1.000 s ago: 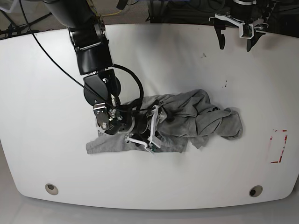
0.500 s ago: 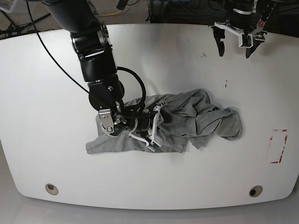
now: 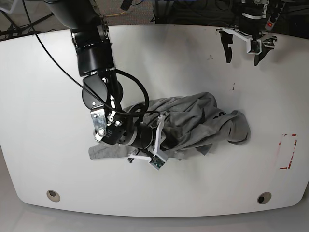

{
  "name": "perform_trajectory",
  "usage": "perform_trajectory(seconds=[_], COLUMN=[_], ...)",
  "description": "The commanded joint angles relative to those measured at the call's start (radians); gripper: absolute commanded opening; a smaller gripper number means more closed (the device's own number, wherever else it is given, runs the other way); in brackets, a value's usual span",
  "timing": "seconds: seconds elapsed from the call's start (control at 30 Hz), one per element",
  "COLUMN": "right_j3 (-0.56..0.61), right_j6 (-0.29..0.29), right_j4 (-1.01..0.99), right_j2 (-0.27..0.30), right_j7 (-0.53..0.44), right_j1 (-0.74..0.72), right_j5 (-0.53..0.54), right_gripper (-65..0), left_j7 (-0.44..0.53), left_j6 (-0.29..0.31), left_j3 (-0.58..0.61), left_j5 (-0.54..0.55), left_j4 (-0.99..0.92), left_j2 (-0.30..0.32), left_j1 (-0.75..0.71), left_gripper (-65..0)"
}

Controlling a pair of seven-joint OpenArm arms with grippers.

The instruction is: Fold the T-shirt properly

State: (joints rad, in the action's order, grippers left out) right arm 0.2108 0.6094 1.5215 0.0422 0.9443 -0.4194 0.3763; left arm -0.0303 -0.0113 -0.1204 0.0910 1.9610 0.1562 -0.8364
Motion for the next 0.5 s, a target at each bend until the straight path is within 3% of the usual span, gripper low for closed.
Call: perform_trajectory(seconds=[0.0, 0.27, 0.47], right_j3=[-0.014, 0.025, 0.063], right_j6=[-0.003, -0.003, -0.003], right_j4=[0.077, 0.090, 0.090], right_j2=[0.005, 0.058, 0.086], right_j7=[-0.067, -0.074, -0.074], right_j1=[-0.063, -0.295, -0.430], right_j5=[0.020, 0.022, 0.022], right_gripper=[-65.0, -65.0, -65.0], left_j7=[0.025, 0.025, 0.023], left_j6=[-0.002, -0.002, -0.002], left_j3=[0.008, 0.011, 0.084], left_j5=[0.000, 0.000, -0.001], left_j4=[0.016, 0.016, 0.008], left_j2=[0.013, 0.015, 0.018], left_j1=[0.009, 0.084, 0.151], left_gripper=[-14.6, -14.6, -14.6])
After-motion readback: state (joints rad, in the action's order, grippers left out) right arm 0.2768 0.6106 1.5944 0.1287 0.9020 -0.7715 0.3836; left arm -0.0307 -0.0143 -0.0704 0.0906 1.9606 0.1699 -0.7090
